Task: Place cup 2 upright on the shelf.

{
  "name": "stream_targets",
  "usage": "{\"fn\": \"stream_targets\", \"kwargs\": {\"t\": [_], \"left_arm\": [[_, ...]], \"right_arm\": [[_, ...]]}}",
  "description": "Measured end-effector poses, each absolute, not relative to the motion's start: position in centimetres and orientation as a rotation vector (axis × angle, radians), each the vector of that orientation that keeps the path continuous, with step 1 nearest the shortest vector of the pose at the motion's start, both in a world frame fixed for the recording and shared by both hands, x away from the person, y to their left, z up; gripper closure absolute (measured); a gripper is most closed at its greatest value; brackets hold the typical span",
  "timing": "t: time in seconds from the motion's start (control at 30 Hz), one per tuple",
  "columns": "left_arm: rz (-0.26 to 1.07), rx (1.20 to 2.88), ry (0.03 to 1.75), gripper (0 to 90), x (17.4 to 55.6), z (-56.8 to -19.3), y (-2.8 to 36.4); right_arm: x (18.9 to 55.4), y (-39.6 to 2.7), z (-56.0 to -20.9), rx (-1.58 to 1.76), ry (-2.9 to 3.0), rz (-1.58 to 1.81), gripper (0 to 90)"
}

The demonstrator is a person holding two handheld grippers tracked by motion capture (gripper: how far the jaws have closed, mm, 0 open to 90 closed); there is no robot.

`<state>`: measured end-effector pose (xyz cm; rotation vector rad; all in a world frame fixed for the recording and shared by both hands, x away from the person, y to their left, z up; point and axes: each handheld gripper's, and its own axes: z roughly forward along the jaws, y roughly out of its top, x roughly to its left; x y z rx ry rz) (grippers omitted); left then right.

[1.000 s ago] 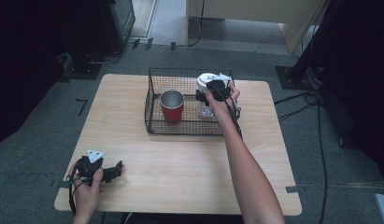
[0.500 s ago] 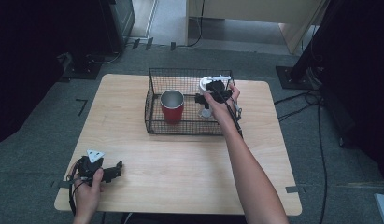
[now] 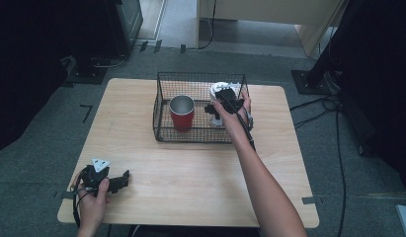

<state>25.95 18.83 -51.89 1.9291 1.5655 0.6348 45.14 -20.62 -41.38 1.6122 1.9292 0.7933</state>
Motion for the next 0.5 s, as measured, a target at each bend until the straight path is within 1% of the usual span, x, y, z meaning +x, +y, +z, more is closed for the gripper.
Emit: {"fn": "stream_targets", "kwargs": {"t": [0.23, 0.5], "left_arm": [[0.635, 1.929, 1.565, 1.4, 26.0, -51.9, 18.8], [0.635, 1.930, 1.565, 1.3, 25.9, -51.9, 18.8]], "right_arm": [[43.9, -20.6, -41.3, 1.554, 1.939, 0.807, 8.6], [42.1, -20.1, -40.4, 1.491, 1.933, 0.795, 8.5]]}}
